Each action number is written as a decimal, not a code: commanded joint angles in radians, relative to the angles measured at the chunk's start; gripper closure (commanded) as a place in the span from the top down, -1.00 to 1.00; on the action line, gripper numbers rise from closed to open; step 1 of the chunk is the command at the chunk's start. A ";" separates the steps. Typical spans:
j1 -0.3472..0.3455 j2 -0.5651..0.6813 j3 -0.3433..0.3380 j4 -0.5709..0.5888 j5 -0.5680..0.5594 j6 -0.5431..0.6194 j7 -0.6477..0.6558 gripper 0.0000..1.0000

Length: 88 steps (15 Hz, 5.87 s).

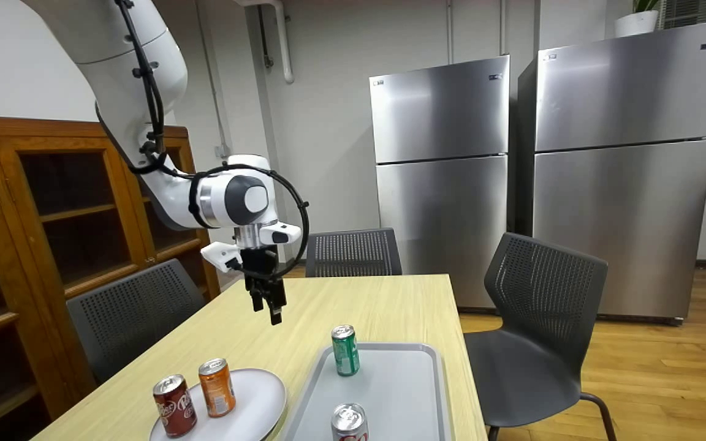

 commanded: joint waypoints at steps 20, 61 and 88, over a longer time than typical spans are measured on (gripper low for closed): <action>0.084 0.055 0.083 -0.057 0.035 0.064 0.137 1.00; 0.150 0.083 0.054 -0.162 -0.001 0.181 0.174 -0.02; 0.023 -0.146 -0.076 -0.228 -0.096 0.094 0.254 -0.23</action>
